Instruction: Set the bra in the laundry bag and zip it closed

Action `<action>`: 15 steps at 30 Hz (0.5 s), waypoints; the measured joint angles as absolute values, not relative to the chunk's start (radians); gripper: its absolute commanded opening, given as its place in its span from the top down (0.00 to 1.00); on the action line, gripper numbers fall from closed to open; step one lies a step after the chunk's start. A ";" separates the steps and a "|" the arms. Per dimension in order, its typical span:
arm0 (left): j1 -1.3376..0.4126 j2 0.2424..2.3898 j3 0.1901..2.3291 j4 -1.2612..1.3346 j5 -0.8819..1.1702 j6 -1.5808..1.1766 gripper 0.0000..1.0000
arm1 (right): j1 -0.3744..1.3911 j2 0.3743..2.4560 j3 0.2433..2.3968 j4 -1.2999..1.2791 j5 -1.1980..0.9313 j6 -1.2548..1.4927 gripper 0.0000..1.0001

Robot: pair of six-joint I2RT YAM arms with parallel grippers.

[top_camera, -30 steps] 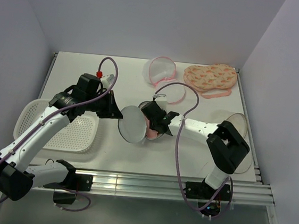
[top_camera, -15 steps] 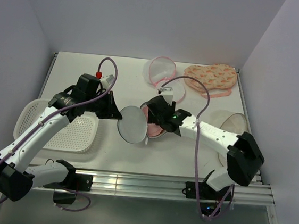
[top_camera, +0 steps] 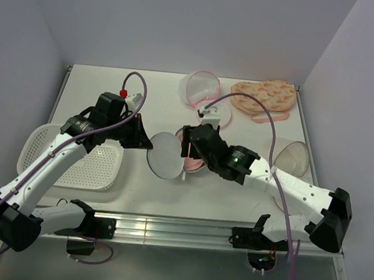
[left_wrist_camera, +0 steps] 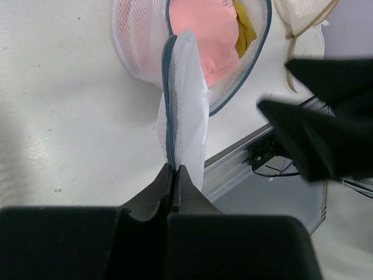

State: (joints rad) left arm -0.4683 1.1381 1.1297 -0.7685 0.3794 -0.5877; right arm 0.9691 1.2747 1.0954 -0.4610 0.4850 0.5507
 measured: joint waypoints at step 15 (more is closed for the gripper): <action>-0.468 1.143 1.130 -0.764 0.384 -0.591 0.98 | 1.347 1.330 1.172 -0.440 0.669 0.544 0.28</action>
